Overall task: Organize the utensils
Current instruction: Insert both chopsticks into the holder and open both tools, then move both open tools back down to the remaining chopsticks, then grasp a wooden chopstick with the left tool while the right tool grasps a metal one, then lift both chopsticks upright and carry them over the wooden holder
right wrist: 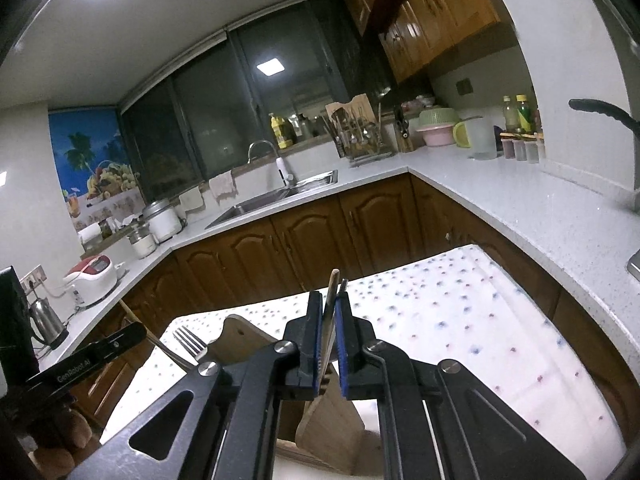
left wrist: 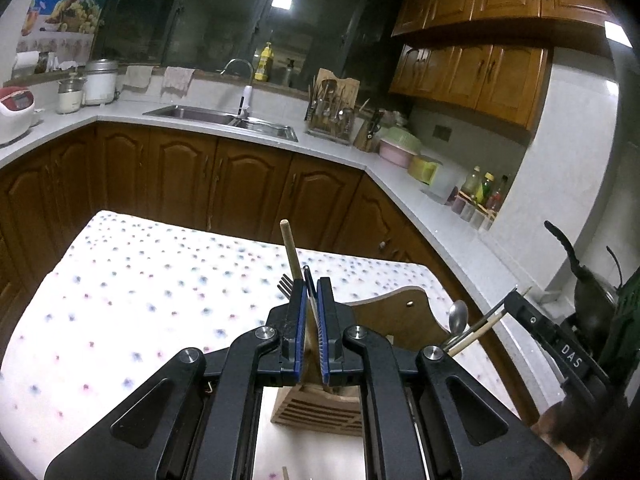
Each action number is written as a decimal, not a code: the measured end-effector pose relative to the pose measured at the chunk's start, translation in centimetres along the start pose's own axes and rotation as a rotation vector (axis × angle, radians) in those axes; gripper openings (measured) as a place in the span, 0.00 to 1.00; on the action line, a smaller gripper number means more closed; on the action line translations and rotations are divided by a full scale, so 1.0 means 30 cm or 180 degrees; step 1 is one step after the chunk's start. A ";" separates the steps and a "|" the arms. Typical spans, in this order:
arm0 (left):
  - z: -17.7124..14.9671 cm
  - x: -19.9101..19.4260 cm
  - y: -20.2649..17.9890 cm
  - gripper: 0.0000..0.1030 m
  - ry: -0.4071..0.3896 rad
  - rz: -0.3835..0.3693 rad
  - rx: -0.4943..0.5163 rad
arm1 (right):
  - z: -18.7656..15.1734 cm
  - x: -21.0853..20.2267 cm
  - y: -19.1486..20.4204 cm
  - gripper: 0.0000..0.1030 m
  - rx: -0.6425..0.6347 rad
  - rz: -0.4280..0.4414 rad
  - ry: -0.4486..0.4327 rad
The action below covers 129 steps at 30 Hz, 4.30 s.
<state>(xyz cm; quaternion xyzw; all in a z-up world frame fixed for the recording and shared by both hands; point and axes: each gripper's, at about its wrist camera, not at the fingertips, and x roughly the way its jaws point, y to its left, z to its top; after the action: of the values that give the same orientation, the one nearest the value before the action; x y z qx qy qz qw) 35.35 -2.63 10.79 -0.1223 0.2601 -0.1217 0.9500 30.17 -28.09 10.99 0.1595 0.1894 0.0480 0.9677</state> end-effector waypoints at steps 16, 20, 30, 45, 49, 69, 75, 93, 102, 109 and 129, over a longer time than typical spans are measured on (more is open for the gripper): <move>-0.049 -0.204 0.041 0.79 -0.0055 -0.0083 -0.0195 | 0.000 -0.179 -0.078 0.92 0.0388 0.0167 -0.0286; -0.105 -0.272 0.060 0.80 -0.0070 -0.0029 -0.0231 | -0.025 -0.231 -0.089 0.93 0.0424 0.0162 -0.0296; -0.256 -0.380 0.105 0.80 0.0073 0.0020 -0.0394 | -0.174 -0.372 -0.113 0.93 0.0565 0.0187 -0.0106; -0.491 -0.387 0.134 0.80 0.0514 0.0141 -0.0436 | -0.427 -0.479 -0.121 0.93 0.0311 -0.0022 0.0311; -0.521 -0.384 0.129 0.80 0.0582 0.0186 -0.0381 | -0.464 -0.491 -0.127 0.93 0.0254 -0.0076 0.0383; -0.582 -0.281 0.120 0.80 0.0980 0.0395 -0.0230 | -0.534 -0.401 -0.147 0.92 0.0176 -0.0175 0.0778; -0.588 -0.221 0.115 0.79 0.1175 0.0417 -0.0187 | -0.538 -0.356 -0.148 0.86 0.0119 -0.0201 0.0909; -0.540 0.101 0.032 0.35 0.1764 0.0293 0.0144 | -0.527 -0.093 -0.201 0.43 -0.0072 -0.0430 0.1493; -0.574 0.118 -0.040 0.11 0.1621 0.0529 0.0651 | -0.542 -0.006 -0.178 0.19 -0.0460 -0.0658 0.1573; -0.574 0.079 -0.037 0.05 0.1583 0.0494 0.0592 | -0.542 -0.010 -0.176 0.05 -0.0517 -0.0637 0.1557; -0.328 -0.360 0.006 0.04 0.0829 -0.0157 0.0072 | -0.288 -0.384 -0.056 0.04 -0.0116 0.0042 0.0727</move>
<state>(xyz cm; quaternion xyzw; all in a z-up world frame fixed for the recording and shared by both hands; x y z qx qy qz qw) 21.21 -0.95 7.53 -0.1010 0.3768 -0.1628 0.9063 16.28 -28.93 6.93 0.1366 0.2964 0.0757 0.9422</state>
